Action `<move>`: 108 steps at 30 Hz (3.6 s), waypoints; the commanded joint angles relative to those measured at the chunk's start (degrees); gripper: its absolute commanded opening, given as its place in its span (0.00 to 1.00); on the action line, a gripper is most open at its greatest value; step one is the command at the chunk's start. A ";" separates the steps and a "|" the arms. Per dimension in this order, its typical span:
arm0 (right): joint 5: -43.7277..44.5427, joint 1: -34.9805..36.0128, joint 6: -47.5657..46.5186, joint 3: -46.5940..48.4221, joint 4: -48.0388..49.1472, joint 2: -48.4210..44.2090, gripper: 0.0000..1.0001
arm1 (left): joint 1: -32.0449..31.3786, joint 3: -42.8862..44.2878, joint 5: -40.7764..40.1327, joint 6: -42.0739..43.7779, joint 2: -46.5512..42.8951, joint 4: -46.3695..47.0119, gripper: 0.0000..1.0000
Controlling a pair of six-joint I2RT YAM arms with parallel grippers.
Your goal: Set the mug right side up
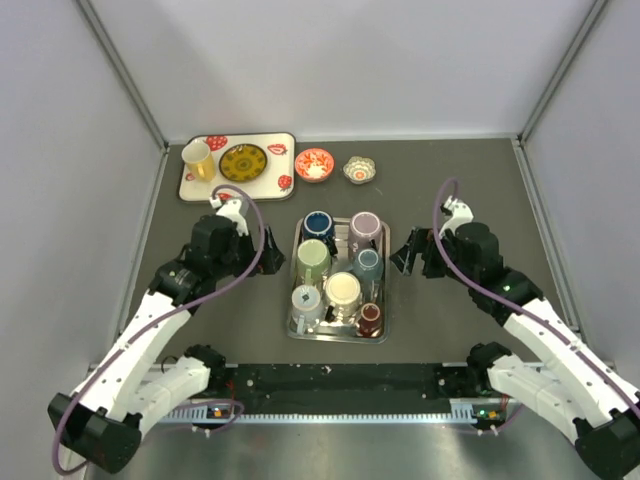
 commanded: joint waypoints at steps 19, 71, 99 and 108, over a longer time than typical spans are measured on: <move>0.01 -0.12 -1.93 2.02 -1.71 0.93 0.99 | -29.82 -0.85 -9.17 0.24 0.14 -7.75 0.67; -0.16 -0.12 -1.31 0.62 -3.47 0.49 0.99 | -32.28 -8.67 -14.44 -7.49 18.51 1.73 0.13; -0.78 -0.12 -0.52 -1.32 -3.56 -0.74 0.99 | -34.65 -16.58 -25.43 -13.21 10.07 12.18 0.35; -0.96 -0.12 -0.34 -1.05 -3.91 -0.48 0.99 | -34.74 -18.43 -22.88 -12.68 10.16 14.48 0.02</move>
